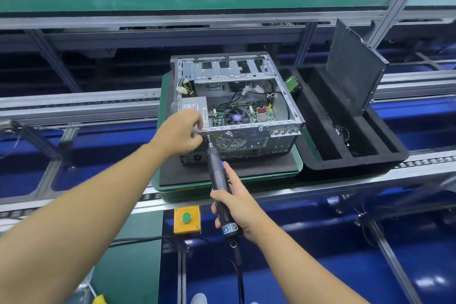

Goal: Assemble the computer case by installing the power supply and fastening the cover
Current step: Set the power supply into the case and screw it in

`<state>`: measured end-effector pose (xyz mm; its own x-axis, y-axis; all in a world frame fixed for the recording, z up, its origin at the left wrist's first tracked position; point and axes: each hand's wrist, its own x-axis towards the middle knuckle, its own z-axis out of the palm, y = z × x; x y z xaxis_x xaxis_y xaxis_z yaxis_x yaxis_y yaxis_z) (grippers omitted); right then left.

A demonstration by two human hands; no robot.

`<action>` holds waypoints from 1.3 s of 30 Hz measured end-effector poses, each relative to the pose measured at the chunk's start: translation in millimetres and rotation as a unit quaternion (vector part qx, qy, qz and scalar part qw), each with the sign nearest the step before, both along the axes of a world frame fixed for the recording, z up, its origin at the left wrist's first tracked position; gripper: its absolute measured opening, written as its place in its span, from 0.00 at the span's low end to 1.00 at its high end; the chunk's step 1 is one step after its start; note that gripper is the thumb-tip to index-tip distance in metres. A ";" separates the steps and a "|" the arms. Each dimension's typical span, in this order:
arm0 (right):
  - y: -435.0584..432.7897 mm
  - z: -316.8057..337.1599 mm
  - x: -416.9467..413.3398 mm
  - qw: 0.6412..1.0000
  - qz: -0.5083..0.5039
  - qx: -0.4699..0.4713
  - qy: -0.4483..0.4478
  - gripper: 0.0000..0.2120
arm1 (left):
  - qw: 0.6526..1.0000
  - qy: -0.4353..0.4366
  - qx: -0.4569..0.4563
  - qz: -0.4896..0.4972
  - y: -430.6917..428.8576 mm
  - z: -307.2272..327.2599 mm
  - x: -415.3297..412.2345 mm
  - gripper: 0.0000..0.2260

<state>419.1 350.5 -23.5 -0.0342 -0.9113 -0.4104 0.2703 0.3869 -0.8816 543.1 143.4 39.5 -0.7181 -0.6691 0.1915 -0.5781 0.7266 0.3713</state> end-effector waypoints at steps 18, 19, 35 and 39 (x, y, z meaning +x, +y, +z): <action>-2.1 10.5 -6.0 0.998 0.029 0.011 0.049 0.41 | 0.649 0.368 0.560 0.360 50.4 -28.1 -51.3 0.11; -1.9 11.2 -6.1 0.998 0.029 0.010 0.050 0.41 | 0.644 0.373 0.560 0.365 51.0 -28.9 -51.9 0.10; 6.4 6.0 7.1 0.999 0.032 -0.006 0.038 0.44 | 0.631 0.404 0.583 0.314 52.4 -40.2 -39.1 0.06; 8.2 3.3 7.6 0.999 0.011 -0.024 0.021 0.43 | 0.618 0.445 0.596 0.254 55.9 -40.7 -37.1 0.06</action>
<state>426.7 358.6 -20.2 -0.0307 -0.9306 -0.3648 0.2240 0.3493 -0.9099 506.0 199.3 -1.3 -0.3221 -0.8115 -0.4876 0.2004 -0.5618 0.8026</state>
